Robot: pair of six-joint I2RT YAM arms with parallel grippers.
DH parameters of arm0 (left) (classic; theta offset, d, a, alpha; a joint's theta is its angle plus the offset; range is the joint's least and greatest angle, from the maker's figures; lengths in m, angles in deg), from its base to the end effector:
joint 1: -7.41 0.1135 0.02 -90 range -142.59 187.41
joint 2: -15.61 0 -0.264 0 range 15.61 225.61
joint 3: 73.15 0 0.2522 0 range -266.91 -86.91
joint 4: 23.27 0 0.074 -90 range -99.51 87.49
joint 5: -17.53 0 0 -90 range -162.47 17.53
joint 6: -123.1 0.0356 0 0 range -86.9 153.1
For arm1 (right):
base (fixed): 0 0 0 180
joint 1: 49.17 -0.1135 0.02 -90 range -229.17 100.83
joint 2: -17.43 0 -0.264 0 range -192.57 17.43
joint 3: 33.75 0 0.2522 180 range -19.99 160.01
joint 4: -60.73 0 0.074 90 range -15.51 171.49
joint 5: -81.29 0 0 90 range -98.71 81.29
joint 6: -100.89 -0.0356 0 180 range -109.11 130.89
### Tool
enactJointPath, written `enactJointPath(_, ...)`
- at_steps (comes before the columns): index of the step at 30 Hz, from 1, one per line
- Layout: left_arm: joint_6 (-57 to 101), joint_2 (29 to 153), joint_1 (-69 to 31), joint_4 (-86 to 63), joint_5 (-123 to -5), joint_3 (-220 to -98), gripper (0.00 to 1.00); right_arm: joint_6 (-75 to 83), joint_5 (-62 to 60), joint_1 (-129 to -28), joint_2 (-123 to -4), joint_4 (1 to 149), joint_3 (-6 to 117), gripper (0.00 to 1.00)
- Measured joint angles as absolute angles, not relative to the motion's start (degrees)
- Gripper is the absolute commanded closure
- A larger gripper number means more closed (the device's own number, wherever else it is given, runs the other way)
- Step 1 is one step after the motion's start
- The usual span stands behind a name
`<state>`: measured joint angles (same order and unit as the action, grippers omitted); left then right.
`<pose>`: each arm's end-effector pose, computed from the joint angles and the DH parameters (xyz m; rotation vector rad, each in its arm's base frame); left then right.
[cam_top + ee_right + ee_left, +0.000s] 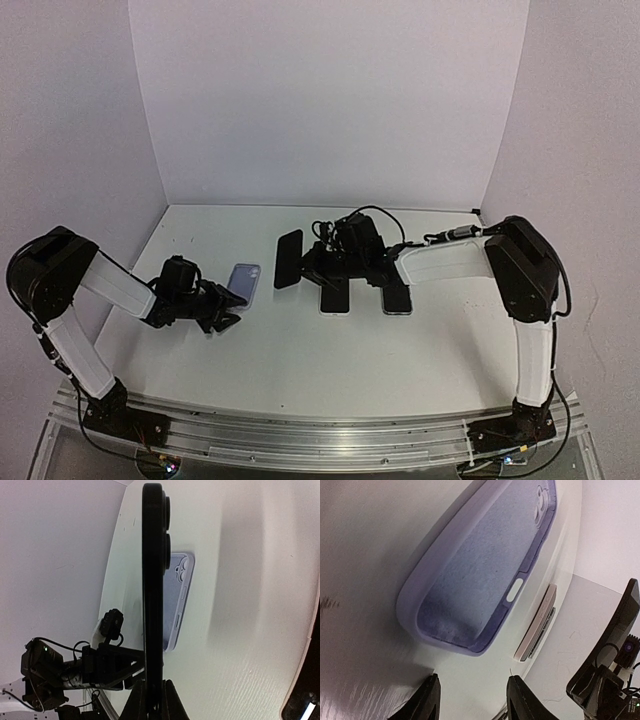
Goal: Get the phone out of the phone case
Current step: Place the phone case at the center of the board, then place the phone at the center of the board.
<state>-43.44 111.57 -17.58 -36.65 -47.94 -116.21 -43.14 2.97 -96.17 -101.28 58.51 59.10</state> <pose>0.2490 -0.1324 0.1072 -0.8874 2.4484 -1.3022 0.3176 0.3512 0.1914 -0.0122 2.2369 1.2715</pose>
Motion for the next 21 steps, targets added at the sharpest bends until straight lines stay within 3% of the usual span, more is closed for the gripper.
enactJointPath(11,-35.6,99.9,-14.5,-18.0,-49.4,-124.4,0.56,-53.3,2.5,-96.2,-113.0,63.0,67.5,1.0)
enactJointPath(21,-20.0,100.6,-13.1,-13.4,-60.3,-125.6,0.55,-57.2,5.8,-96.1,-119.7,61.5,74.5,1.0)
